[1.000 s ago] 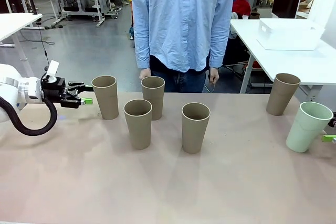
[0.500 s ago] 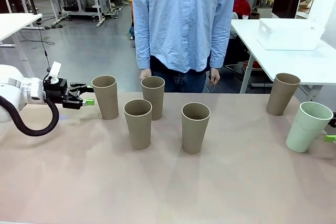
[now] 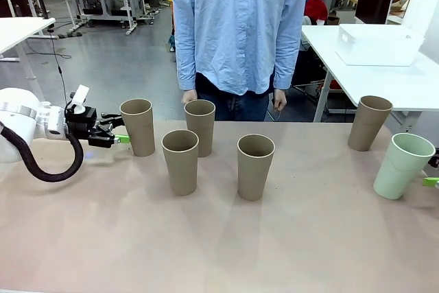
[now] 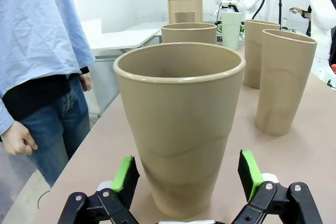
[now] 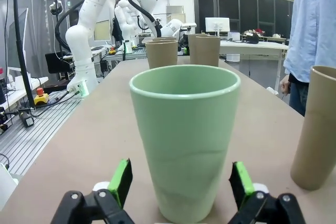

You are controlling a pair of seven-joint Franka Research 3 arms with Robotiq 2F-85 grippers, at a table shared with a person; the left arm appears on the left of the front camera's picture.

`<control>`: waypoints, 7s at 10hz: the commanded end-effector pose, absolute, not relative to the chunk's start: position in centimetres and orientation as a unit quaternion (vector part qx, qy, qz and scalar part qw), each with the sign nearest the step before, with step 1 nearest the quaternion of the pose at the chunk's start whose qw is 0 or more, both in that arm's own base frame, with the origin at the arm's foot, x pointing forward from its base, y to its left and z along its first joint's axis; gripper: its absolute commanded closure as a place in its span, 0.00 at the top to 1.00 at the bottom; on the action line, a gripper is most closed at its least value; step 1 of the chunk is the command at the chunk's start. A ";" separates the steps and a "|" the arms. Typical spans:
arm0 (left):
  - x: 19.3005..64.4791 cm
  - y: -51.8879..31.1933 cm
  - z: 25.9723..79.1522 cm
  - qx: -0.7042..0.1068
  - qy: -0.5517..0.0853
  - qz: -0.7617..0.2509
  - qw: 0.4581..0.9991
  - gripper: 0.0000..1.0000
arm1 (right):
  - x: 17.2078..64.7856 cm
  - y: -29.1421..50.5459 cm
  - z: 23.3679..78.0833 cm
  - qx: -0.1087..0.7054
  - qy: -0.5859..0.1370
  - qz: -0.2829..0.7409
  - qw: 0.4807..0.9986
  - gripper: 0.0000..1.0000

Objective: Stack the cups and store them in the basket.
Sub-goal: Pick up two Reusable plastic cups , one in each hand.

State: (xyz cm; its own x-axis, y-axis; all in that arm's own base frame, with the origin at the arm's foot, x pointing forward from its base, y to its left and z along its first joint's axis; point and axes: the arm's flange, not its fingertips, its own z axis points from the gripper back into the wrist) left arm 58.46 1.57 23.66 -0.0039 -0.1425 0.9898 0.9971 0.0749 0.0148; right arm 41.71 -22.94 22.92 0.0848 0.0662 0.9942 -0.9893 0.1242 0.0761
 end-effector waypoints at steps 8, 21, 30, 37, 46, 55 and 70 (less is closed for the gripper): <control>58.9 -0.3 23.6 -0.469 -0.479 -0.516 0.534 1.00 | 42.9 -19.5 21.8 0.487 -0.489 0.471 0.549 1.00; 59.2 -4.4 22.7 -0.490 -0.478 -0.502 0.529 1.00 | 44.5 -16.6 21.3 0.496 -0.503 0.445 0.550 1.00; 59.0 -6.1 22.5 -0.509 -0.478 -0.486 0.526 1.00 | 44.3 -15.9 21.0 0.513 -0.494 0.444 0.544 1.00; 58.6 -5.4 22.4 -0.500 -0.481 -0.487 0.530 0.78 | 44.4 -15.9 20.7 0.514 -0.492 0.445 0.543 1.00; 58.8 -5.1 22.1 -0.502 -0.475 -0.493 0.529 0.27 | 44.3 -16.2 20.6 0.513 -0.491 0.452 0.540 0.48; 44.5 0.6 27.2 -0.504 -0.519 -0.489 0.487 0.84 | 34.6 -4.2 27.6 0.459 -0.554 0.442 0.535 0.84; 38.0 0.2 30.6 -0.487 -0.542 -0.487 0.482 0.84 | 36.2 -0.7 30.7 0.473 -0.538 0.470 0.516 0.84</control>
State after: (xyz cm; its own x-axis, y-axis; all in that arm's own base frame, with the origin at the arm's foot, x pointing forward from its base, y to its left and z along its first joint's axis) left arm 38.32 0.67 30.36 -0.0349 0.0315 0.9989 0.9987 0.0370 0.0337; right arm 36.11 -0.72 30.92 -0.0194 -0.0305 0.9993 -0.9939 0.1090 -0.0159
